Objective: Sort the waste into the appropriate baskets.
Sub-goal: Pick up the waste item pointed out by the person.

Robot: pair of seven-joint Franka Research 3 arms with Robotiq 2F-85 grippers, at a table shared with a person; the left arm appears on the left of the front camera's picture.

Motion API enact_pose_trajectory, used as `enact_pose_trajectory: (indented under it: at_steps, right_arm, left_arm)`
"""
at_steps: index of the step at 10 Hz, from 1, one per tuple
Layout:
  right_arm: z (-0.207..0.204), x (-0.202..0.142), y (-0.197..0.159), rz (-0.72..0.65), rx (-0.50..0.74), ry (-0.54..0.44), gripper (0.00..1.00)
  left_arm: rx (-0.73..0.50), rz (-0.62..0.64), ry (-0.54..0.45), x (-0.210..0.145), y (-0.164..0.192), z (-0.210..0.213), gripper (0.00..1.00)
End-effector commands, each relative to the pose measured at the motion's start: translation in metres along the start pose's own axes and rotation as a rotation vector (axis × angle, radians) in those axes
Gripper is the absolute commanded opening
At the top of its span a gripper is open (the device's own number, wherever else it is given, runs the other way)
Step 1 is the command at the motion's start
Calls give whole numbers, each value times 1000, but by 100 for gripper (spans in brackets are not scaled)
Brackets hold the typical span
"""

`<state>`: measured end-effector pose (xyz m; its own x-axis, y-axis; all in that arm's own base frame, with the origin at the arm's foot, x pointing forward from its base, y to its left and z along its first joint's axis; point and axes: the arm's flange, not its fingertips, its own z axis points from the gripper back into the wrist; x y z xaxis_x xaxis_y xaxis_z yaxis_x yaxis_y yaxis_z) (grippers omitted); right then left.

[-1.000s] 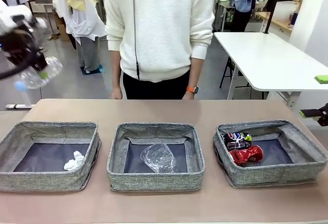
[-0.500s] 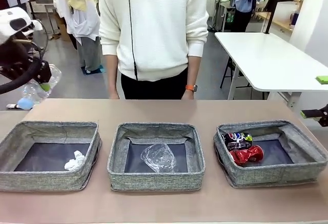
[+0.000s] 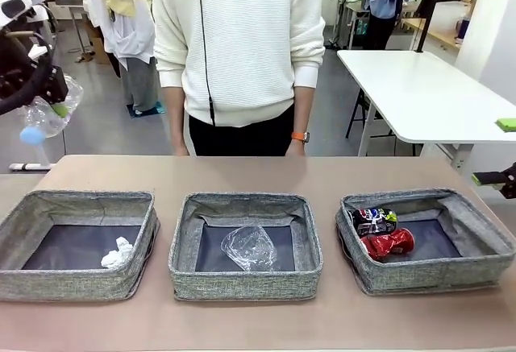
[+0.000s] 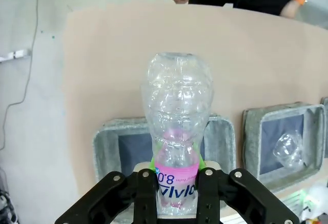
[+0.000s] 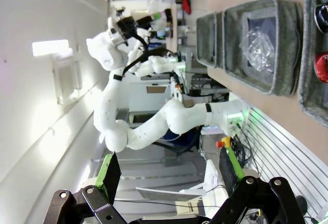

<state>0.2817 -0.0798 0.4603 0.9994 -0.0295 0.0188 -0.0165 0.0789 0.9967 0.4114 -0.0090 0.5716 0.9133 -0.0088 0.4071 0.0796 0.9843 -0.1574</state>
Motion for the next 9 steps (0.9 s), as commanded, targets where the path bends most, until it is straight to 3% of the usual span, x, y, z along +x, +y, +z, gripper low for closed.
enact_pose_trajectory:
  at_steps: [1, 2, 4, 5, 7, 8, 9]
  right_arm:
    - [-1, 1, 2, 8, 13, -3, 100]
    - [-1, 1, 2, 8, 13, -3, 100]
    - [-1, 1, 2, 8, 13, -3, 100]
    - [-1, 1, 2, 8, 13, -3, 100]
    - [-1, 1, 2, 8, 13, -3, 100]
    - [-1, 1, 2, 8, 13, -3, 100]
    - [-1, 1, 2, 8, 13, -3, 100]
  left_arm:
    - [26, 11, 16, 2, -30, 22, 22]
    - [-16, 46, 24, 12, -79, 65, 22]
    - [111, 83, 96, 18, -179, 128, 22]
    - [135, 108, 114, 16, -223, 144, 22]
    - [71, 37, 161, 0, -303, 159, 22]
    - [76, 37, 119, -7, -336, 164, 22]
    - [42, -8, 170, -11, -360, 172, 22]
